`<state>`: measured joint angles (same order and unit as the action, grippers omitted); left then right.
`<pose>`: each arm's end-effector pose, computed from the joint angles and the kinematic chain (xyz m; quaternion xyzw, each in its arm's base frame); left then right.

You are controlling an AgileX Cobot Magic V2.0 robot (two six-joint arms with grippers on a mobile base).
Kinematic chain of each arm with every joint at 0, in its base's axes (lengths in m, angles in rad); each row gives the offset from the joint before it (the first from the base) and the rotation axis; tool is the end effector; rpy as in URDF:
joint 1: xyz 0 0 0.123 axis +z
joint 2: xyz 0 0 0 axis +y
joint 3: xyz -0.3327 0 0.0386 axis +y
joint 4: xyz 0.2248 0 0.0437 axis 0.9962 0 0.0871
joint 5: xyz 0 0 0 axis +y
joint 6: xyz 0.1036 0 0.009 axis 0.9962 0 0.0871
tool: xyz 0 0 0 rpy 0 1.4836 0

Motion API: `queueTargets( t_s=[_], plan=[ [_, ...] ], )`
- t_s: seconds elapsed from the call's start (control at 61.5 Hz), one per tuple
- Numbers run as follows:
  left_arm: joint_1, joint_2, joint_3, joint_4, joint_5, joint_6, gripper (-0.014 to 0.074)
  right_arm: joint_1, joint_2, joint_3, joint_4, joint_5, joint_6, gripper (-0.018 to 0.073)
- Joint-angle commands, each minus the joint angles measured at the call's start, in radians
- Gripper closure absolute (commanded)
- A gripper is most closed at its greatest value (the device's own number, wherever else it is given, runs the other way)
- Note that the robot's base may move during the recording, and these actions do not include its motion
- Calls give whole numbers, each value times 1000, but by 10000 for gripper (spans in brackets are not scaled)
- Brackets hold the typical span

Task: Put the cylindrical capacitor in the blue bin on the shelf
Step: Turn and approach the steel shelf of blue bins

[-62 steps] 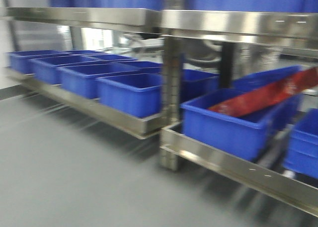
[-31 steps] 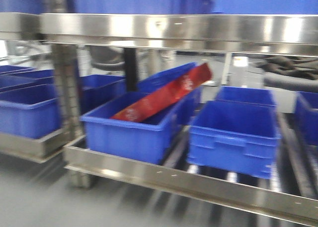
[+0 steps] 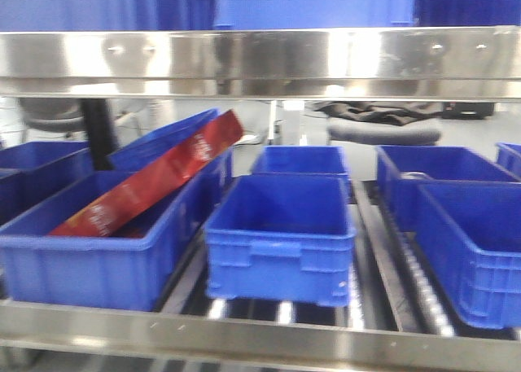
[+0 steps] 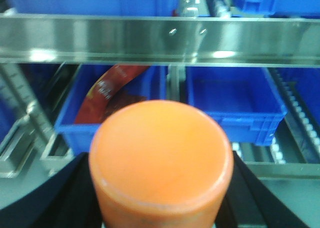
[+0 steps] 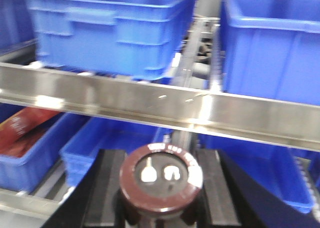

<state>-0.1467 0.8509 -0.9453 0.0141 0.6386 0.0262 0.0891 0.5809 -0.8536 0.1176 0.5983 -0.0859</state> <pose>0.1215 -0.0171 0.4174 0.0759 0.8455 -0.0253 0.5280 0.0479 0.0112 0.4162 -0.0509 0.7834 0.0570 0.6168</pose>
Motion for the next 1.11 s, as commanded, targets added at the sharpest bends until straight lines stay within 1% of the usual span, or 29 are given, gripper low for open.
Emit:
queueTargets(
  t_s=[0.0,1.089],
  plan=[
    [-6,-5,-1,-4,-29,-4,707,2,-6,-1,-8,-27,-2,721],
    [-6,-5,-1,-4,-30,-4,707,2,-6,-1,-8,-27,-2,721]
  ],
)
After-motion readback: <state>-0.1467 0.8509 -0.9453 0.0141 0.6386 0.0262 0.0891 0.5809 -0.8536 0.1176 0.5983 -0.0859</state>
